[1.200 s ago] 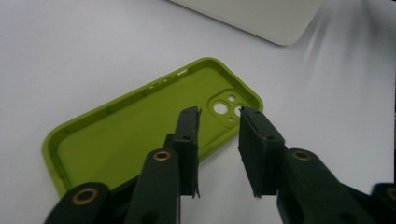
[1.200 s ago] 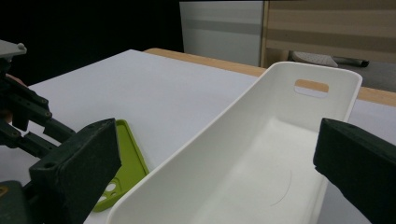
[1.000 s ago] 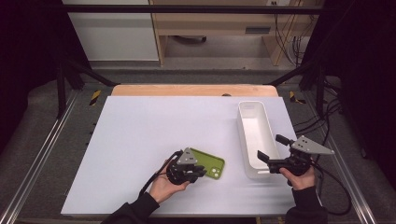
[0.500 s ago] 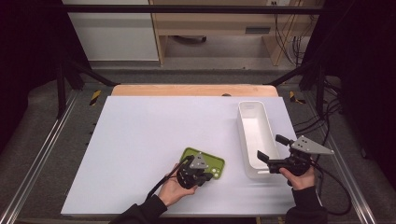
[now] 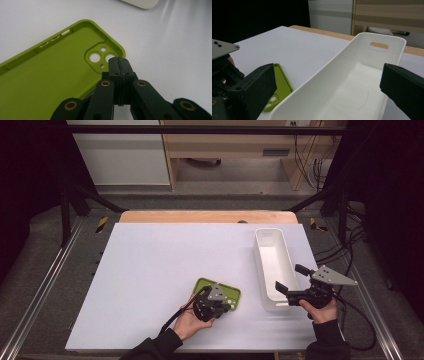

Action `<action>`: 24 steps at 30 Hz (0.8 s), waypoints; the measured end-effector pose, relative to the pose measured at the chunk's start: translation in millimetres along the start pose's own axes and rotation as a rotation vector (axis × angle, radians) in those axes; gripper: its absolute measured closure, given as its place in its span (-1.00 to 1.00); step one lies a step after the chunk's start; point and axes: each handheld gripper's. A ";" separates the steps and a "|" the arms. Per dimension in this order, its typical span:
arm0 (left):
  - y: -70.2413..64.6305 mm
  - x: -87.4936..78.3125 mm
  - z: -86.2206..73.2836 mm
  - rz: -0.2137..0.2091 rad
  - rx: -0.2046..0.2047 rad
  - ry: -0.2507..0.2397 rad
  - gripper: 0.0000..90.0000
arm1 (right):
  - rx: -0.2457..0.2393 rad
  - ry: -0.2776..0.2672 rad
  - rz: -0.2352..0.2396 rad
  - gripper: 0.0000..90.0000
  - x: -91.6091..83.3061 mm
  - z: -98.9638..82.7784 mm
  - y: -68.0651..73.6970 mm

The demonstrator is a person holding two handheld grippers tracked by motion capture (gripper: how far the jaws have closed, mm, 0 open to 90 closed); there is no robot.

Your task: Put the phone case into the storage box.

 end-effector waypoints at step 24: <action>13.9 18.3 10.4 0.081 -0.038 -0.037 1.00 | -0.001 -0.004 -0.002 -0.97 -0.4 0.1 -0.3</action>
Point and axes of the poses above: each handheld gripper's, and its own axes: x roughly forward along the jaws, z roughly out of its top, y roughly to its left, and after that the axes turned 9 degrees about z, right-handed
